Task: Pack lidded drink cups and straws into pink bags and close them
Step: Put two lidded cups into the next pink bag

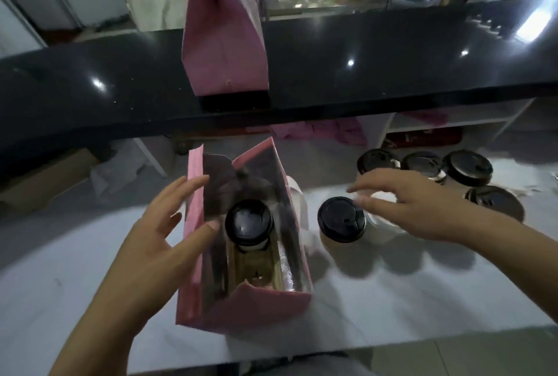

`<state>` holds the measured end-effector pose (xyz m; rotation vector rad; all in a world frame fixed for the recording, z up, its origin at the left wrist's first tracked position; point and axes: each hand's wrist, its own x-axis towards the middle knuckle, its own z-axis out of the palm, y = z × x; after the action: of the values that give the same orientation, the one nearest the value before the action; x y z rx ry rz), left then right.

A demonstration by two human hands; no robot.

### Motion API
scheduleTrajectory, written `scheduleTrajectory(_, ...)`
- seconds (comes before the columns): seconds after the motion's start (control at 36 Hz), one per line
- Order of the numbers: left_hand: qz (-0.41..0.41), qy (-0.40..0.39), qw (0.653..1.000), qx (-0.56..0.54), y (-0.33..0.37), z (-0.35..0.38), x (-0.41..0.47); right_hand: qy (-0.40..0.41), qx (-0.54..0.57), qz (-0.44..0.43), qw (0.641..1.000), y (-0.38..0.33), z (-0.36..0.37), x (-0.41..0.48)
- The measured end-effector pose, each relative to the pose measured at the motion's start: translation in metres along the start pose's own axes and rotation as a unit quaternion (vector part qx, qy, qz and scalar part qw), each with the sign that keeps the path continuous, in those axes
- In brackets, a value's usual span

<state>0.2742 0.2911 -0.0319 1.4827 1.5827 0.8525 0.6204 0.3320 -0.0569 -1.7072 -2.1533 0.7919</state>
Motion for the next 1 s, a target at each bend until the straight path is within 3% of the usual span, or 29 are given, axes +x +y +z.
scheduleTrajectory(0.11, 0.026, 0.045, 0.995, 0.086, 0.01, 0.019, -0.02, -0.071, -0.108, -0.066, 0.989, 0.02, 0.015, 0.01)
scheduleTrajectory(0.25, 0.068, 0.085, 0.974, 0.2, 0.019, 0.044, -0.042, -0.139, -0.253, -0.115, 0.951, 0.036, 0.039, 0.029)
scheduleTrajectory(0.36, 0.022, 0.107, 0.963, 0.245, 0.022, 0.045, -0.052, -0.166, -0.262, -0.159, 0.937, 0.039, 0.047, 0.038)
scheduleTrajectory(0.5, -0.071, 0.075, 0.95, 0.293, 0.014, 0.033, -0.057, -0.18, -0.216, -0.163, 0.946, 0.044, 0.053, 0.049)
scheduleTrajectory(0.67, -0.071, -0.007, 0.963, 0.261, -0.001, 0.02, -0.059, -0.203, -0.183, -0.142, 0.951, 0.039, 0.053, 0.056)
scheduleTrajectory(0.83, -0.043, -0.082, 0.977, 0.192, -0.011, 0.017, -0.062, -0.168, -0.168, -0.114, 0.965, 0.021, 0.035, 0.051)
scheduleTrajectory(1.0, 0.002, -0.107, 0.988, 0.114, -0.025, 0.014, -0.064, 0.022, -0.142, -0.158, 0.977, -0.037, -0.018, 0.022)
